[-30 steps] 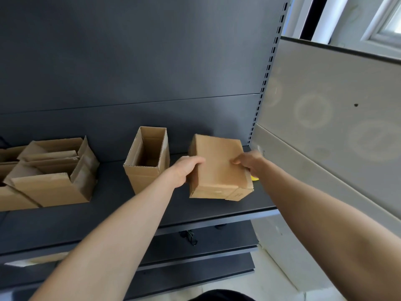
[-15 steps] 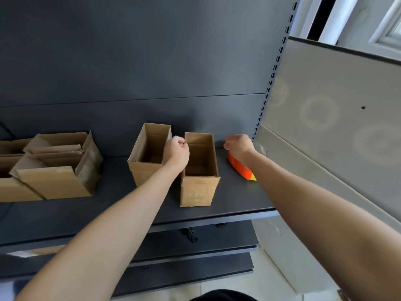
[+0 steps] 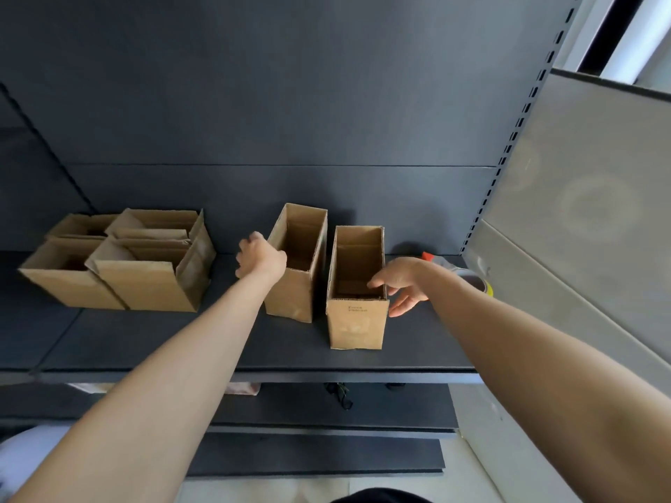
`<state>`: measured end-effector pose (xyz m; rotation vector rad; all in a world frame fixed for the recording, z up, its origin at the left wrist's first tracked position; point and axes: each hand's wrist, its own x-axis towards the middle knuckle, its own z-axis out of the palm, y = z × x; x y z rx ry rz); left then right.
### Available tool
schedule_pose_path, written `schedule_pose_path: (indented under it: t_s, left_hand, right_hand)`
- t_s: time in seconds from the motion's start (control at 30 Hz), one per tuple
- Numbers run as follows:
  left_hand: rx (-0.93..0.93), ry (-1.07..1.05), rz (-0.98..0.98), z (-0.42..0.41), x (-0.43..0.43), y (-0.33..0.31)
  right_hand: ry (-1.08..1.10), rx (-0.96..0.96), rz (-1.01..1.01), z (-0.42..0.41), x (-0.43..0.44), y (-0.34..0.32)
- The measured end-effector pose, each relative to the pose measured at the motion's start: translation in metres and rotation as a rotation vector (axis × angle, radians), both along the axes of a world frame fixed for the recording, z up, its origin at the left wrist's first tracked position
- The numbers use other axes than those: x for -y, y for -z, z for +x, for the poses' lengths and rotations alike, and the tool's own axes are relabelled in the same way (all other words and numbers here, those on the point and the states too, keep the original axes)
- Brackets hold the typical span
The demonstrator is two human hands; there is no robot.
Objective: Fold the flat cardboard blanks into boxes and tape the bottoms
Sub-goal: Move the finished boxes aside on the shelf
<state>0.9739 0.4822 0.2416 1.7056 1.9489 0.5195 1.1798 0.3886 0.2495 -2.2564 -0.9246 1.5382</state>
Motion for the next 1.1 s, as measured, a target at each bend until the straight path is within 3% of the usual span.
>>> schedule_pose_path:
  t_s: [0.2, 0.33, 0.43, 0.57, 0.7, 0.8, 0.93, 1.03, 1.1]
  left_hand:
    - [0.250, -0.104, -0.171, -0.010, -0.003, 0.008]
    - [0.161, -0.129, -0.027, -0.024, -0.012, 0.003]
    - [0.193, -0.174, 0.045, -0.042, -0.021, 0.001]
    - [0.248, -0.271, -0.089, -0.052, -0.025, 0.000]
    - [0.548, -0.347, -0.365, -0.051, -0.017, 0.000]
    - [0.691, -0.344, -0.376, -0.053, -0.020, 0.001]
    - [0.544, -0.348, -0.167, -0.056, -0.030, 0.001]
    - [0.492, -0.400, -0.058, -0.056, -0.023, -0.002]
    - [0.401, -0.445, -0.063, -0.055, -0.018, -0.001]
  right_hand:
    - [-0.033, 0.092, 0.016, -0.008, -0.007, -0.004]
    - [-0.055, 0.278, 0.046, -0.011, -0.015, -0.005]
    - [-0.074, 0.485, 0.103, -0.011, -0.021, -0.009]
    - [-0.238, 0.662, 0.113, -0.009, -0.028, -0.010]
    - [-0.169, 0.606, 0.094, -0.009, -0.030, -0.014]
    - [-0.072, 0.525, 0.039, -0.002, -0.031, -0.010]
    - [-0.045, 0.544, -0.073, 0.002, -0.029, -0.003]
    - [-0.092, 0.542, 0.011, 0.003, -0.031, -0.003]
    - [-0.005, 0.513, 0.076, 0.002, -0.029, -0.010]
